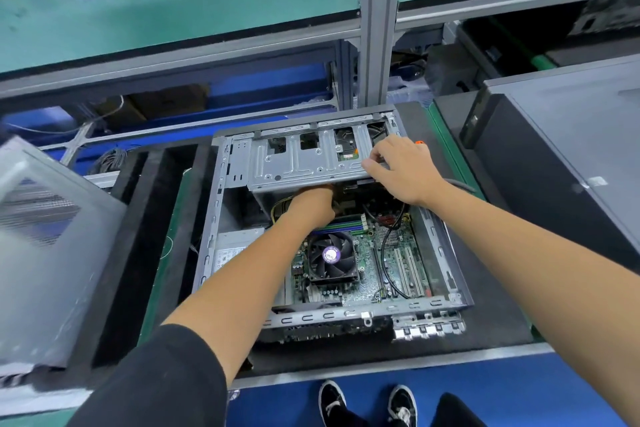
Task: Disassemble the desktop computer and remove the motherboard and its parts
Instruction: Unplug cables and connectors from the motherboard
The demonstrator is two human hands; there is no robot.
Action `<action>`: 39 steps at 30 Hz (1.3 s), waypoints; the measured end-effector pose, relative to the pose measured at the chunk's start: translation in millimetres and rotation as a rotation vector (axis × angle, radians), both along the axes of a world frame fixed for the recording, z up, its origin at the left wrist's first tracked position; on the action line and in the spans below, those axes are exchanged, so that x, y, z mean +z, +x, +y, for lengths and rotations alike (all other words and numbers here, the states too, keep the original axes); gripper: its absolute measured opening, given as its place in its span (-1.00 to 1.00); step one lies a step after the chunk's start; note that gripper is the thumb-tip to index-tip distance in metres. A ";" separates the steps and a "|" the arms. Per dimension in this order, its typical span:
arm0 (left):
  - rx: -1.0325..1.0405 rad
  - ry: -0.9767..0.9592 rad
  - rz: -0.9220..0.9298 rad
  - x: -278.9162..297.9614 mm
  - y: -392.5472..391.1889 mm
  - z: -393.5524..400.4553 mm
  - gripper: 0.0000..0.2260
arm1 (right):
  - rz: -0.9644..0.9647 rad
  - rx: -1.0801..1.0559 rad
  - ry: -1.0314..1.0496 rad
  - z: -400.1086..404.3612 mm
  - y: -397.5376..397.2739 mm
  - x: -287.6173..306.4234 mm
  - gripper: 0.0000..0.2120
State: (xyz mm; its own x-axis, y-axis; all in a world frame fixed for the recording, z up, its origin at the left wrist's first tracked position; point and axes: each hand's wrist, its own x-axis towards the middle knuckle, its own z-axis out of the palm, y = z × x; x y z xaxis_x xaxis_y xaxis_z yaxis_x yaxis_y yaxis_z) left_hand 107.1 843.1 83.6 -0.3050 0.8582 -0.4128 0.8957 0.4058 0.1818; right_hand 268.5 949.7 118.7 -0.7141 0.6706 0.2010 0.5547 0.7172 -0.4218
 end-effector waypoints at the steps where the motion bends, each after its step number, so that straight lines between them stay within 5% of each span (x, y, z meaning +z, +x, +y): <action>1: -0.024 -0.011 0.002 1.8 -2.7 -2.7 -0.81 | -0.003 -0.002 0.000 -0.2 -0.3 0.4 -0.72; 11: -0.192 -0.026 -0.036 24.7 -16.5 -35.5 -0.80 | -0.052 -0.002 0.019 -2.1 -1.4 2.8 -0.71; 19: -0.277 -0.039 -0.152 50.7 -25.9 -51.2 -0.53 | -0.118 0.011 0.066 -9.0 0.2 8.9 -0.73; 26: -0.194 0.176 -0.221 64.3 -52.3 -82.9 -0.93 | -0.149 0.002 0.071 -14.6 0.4 13.1 -0.72; 33: 0.021 0.485 -0.519 83.1 -39.5 -83.7 -0.87 | -0.163 0.016 0.088 -16.7 1.4 11.0 -0.69; 39: 0.160 0.696 -0.542 86.8 -33.2 -75.5 -0.75 | -0.154 0.023 0.082 -17.1 3.4 10.3 -0.68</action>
State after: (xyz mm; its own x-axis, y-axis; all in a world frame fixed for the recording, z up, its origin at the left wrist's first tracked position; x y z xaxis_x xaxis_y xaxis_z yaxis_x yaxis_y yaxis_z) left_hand 73.9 767.6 170.4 -0.3571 0.9319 0.0634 0.5573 0.1581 0.8151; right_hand 272.0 932.6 129.0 -0.7556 0.6396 0.1412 0.5915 0.7589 -0.2723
